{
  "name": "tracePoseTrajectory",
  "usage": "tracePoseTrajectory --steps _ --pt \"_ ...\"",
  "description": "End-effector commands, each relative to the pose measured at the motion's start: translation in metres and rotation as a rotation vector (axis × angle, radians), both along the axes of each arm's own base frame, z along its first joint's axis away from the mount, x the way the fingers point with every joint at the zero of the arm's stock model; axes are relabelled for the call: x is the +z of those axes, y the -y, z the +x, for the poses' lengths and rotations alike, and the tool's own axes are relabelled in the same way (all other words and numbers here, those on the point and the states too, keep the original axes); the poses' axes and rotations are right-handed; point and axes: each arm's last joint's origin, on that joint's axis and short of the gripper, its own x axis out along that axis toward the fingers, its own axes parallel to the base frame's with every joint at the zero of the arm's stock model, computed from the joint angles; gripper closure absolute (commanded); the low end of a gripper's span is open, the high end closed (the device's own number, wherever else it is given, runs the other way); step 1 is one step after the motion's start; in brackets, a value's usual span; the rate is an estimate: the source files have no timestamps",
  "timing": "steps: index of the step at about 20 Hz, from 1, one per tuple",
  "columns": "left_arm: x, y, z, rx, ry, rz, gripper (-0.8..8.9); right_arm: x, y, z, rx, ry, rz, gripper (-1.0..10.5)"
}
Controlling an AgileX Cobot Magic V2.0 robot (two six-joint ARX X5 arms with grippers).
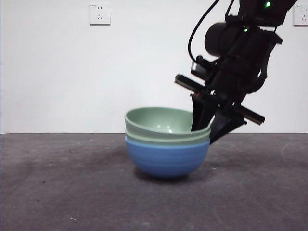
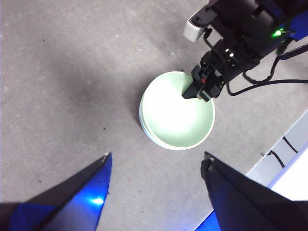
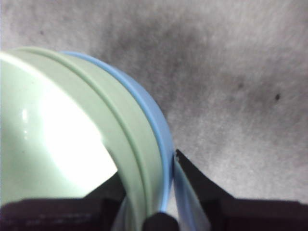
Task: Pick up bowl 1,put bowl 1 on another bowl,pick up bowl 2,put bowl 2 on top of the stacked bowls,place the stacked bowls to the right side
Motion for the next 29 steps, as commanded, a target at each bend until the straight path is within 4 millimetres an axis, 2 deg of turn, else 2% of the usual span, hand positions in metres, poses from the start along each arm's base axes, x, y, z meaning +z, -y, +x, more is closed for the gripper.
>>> tracePoseTrajectory --steps 1,4,9,14,17,20,26,29 --pt "0.001 0.001 0.0 -0.01 0.013 0.004 4.95 0.024 0.008 -0.002 -0.015 0.089 0.037 9.6" --pt "0.001 0.001 0.0 -0.021 0.019 0.01 4.95 0.037 0.031 0.004 -0.087 0.126 0.047 9.6" --pt "0.0 0.0 0.0 -0.021 0.015 0.012 4.95 0.037 0.089 0.02 -0.254 0.13 0.031 9.6" --pt "0.001 0.001 0.0 -0.021 0.019 0.009 4.95 0.034 0.128 0.027 -0.352 0.131 0.01 9.6" --pt "0.001 0.001 0.0 -0.02 0.021 0.008 4.95 0.022 0.136 0.031 -0.374 0.091 -0.002 9.6" --pt "0.001 0.001 0.0 -0.02 0.02 0.008 4.95 0.007 0.136 0.036 -0.368 0.05 -0.015 9.6" --pt "0.001 0.001 0.0 -0.018 0.019 0.007 4.95 -0.011 0.138 0.039 -0.359 0.004 -0.085 9.6" --pt "0.001 0.001 0.0 -0.018 0.019 0.006 4.95 -0.012 0.139 0.039 -0.357 0.001 -0.085 9.6"
